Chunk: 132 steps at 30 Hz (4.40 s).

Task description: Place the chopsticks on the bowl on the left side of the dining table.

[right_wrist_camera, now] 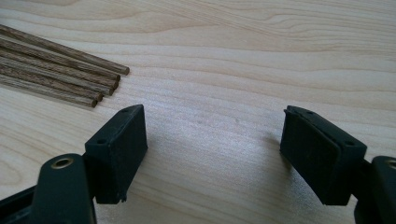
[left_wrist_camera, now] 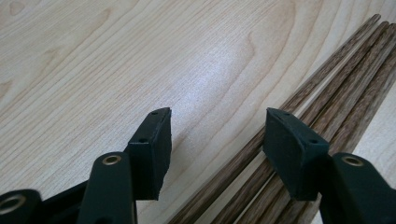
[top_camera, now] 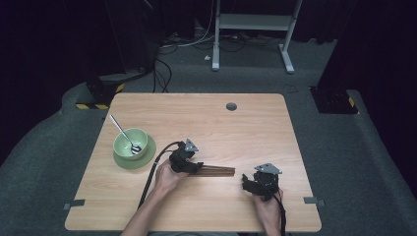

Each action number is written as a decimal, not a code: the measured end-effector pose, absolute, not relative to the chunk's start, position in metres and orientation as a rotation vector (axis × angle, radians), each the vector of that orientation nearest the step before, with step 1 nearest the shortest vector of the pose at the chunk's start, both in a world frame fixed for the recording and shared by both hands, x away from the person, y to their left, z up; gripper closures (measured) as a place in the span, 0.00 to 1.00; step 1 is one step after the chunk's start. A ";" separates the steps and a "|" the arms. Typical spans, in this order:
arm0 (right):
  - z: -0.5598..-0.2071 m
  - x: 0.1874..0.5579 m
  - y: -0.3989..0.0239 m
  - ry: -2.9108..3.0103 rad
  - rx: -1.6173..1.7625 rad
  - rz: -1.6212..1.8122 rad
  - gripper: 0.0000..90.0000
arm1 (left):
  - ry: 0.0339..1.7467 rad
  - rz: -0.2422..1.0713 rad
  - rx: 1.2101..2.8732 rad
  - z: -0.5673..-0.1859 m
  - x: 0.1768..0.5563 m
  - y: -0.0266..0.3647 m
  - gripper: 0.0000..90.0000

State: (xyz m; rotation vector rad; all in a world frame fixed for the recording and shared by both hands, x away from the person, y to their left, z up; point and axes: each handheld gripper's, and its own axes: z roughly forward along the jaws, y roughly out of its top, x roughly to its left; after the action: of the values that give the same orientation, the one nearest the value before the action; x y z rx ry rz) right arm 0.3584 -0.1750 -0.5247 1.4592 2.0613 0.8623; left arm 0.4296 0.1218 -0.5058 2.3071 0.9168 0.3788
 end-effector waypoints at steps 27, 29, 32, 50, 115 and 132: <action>-0.525 0.358 -0.175 2.062 1.457 0.862 0.25 | 0.974 0.345 2.310 -0.507 0.444 0.128 0.52; -0.525 0.358 -0.175 2.062 1.456 0.862 0.25 | 0.975 0.347 2.310 -0.507 0.445 0.128 0.53; -0.525 0.358 -0.175 2.062 1.457 0.863 0.25 | 0.982 0.349 2.305 -0.507 0.446 0.129 0.54; -0.525 0.358 -0.175 2.064 1.454 0.862 0.25 | 1.016 0.368 2.283 -0.508 0.452 0.135 0.61; -0.525 0.358 -0.175 2.064 1.454 0.862 0.25 | 1.084 0.403 2.256 -0.507 0.467 0.157 0.92; -0.525 0.358 -0.175 2.064 1.453 0.862 0.25 | 1.079 0.407 2.252 -0.508 0.468 0.165 0.93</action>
State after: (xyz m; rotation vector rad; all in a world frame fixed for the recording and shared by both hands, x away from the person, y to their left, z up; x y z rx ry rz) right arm 0.3582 -0.1750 -0.5247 1.4533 2.0643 0.8623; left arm 0.4680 0.1648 -0.5079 2.2521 1.0786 0.4074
